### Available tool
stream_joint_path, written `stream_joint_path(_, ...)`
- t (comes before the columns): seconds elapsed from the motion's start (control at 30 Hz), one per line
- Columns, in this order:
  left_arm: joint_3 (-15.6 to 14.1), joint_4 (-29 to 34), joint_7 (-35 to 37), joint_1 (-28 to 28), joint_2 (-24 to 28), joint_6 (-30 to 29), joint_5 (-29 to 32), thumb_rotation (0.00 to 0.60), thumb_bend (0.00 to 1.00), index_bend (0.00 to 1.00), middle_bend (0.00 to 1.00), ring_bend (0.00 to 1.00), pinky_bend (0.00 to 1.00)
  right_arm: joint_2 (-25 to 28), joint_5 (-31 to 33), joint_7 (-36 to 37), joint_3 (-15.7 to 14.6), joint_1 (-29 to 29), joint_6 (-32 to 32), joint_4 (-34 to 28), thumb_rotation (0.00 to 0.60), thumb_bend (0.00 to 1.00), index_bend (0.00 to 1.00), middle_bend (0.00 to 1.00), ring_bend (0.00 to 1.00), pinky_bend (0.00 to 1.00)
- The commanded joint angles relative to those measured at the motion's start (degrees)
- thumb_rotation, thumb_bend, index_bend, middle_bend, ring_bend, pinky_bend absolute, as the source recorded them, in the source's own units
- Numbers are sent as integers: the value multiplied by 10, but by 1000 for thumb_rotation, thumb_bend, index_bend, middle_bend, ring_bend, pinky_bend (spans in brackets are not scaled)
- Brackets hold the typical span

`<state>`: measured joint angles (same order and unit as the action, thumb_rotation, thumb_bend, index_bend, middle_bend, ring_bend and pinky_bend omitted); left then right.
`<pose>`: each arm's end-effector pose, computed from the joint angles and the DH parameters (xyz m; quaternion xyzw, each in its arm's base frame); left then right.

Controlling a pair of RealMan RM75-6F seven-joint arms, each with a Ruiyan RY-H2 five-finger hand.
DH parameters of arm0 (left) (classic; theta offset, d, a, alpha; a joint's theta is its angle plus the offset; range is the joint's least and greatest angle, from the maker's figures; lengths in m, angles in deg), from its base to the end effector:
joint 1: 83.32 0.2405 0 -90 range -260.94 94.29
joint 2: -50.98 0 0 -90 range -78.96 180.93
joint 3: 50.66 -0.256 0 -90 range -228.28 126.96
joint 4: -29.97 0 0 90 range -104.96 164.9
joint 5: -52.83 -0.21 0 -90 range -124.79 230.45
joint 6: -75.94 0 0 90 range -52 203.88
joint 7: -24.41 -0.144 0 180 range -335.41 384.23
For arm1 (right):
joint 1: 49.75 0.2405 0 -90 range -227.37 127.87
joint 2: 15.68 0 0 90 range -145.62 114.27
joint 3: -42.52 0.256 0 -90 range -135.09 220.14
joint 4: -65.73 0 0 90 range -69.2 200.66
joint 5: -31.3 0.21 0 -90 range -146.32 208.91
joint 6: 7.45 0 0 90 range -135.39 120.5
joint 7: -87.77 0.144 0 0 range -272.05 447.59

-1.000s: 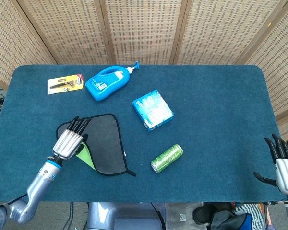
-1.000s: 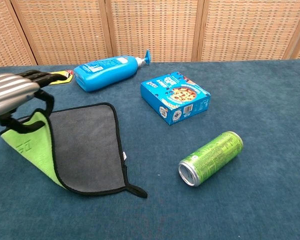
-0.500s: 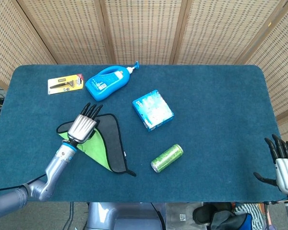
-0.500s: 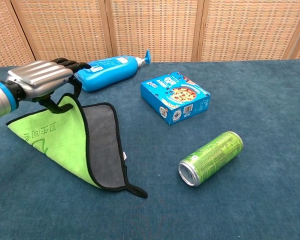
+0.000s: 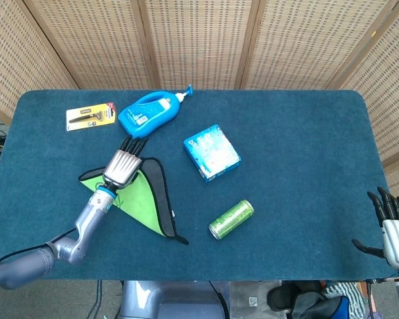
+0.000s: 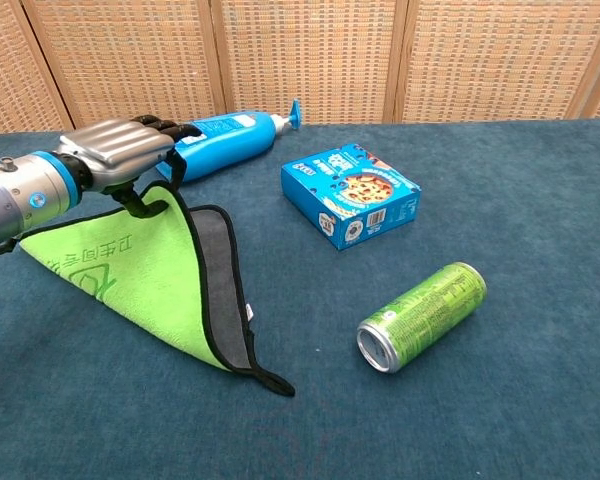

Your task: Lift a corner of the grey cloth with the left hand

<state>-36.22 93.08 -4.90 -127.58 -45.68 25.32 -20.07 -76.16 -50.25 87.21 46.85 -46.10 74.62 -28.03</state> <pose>-0.1655 0.3936 -0.0263 -0.7840 -0.2119 -0.2973 0.5020 -0.3252 -0.1792 0.1786 0.5788 -0.4039 0.3507 0.6155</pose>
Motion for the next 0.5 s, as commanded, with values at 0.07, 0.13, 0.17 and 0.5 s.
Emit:
stream_joint_path(0.07, 2, -23, 3, -16, -18, 4, 5, 600, 444, 640, 0, 0, 0, 0, 1, 3, -1, 0, -2, 1, 600, 0, 0, 0, 0, 0)
stream_joint_path(0.13, 3, -36, 5, -23, -26, 5, 8, 600, 445, 640, 0, 0, 0, 0, 1, 4, -1, 0, -2, 2, 600, 0, 0, 0, 0, 0)
stream_joint_path(0.17, 4, -41, 6, -26, -29, 6, 10, 600, 445, 640, 0, 0, 0, 0, 1, 4, -1, 0, -3, 3, 600, 0, 0, 0, 0, 0)
stream_joint_path(0.5, 1, -76, 3, -48, -53, 7, 24, 600, 445, 335, 0, 0, 0, 0, 4, 15, 1, 0, -4, 8, 600, 0, 0, 0, 0, 0)
